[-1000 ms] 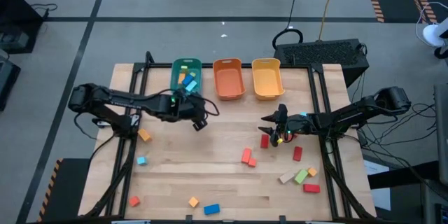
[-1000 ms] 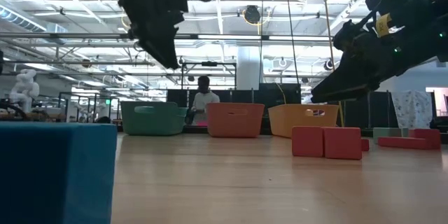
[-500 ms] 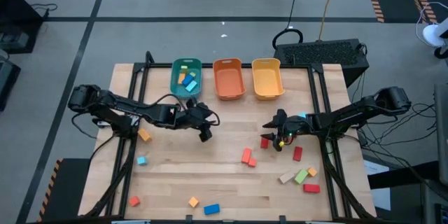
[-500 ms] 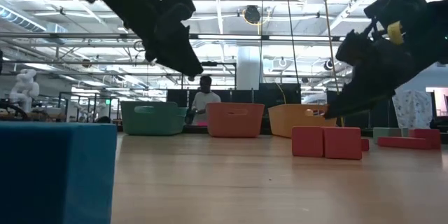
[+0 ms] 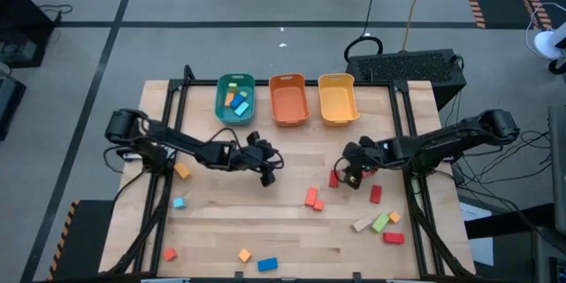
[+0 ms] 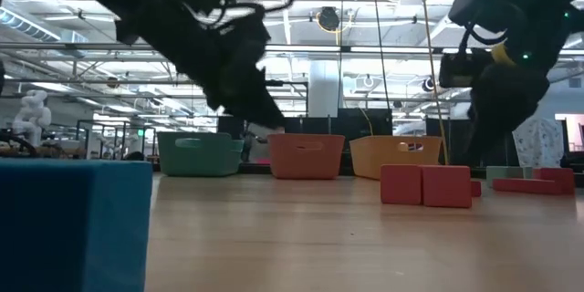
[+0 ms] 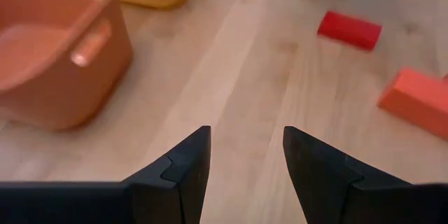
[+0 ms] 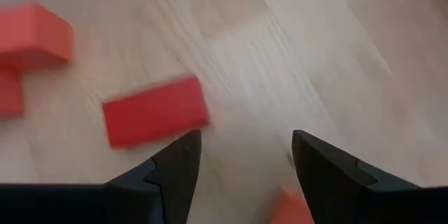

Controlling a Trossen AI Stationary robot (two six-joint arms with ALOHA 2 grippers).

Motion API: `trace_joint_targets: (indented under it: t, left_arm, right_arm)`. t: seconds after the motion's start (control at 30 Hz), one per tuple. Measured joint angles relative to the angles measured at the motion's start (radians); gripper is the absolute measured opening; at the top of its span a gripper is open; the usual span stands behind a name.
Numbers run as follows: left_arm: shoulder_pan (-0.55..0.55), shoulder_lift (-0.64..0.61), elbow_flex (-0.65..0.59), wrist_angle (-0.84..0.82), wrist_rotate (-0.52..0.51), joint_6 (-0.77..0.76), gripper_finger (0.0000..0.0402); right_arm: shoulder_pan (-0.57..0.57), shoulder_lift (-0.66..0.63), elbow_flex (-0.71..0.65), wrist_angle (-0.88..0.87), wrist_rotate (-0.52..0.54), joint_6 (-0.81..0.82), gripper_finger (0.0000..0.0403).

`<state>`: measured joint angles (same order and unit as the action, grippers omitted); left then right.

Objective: Sort blocks by size
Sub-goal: Put the right orange thin rectangular block into the blue bin

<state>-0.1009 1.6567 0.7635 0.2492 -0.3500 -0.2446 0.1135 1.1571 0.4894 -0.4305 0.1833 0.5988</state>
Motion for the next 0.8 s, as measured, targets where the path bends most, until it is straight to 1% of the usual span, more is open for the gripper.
trace_joint_targets:
  t: [0.1,0.3,0.5,0.8]
  left_arm:
    - [0.000,0.055,0.001,0.043,0.000,0.018,0.0182]
    - [0.000,0.129,0.000,0.038,0.006,0.051,0.0182]
    - [0.000,0.168,0.000,0.099,0.009,0.052,0.0182]
    - [0.000,0.167,0.002,0.151,0.009,0.051,0.0182]
  right_arm:
    - [0.000,0.000,0.012,-0.102,-0.004,0.062,0.0210]
    - [0.021,0.000,0.011,-0.267,-0.023,0.193,0.0210]
    - [0.069,0.000,0.011,-0.279,-0.033,0.244,0.0210]
    - [0.112,0.009,0.011,-0.279,-0.028,0.296,0.0210]
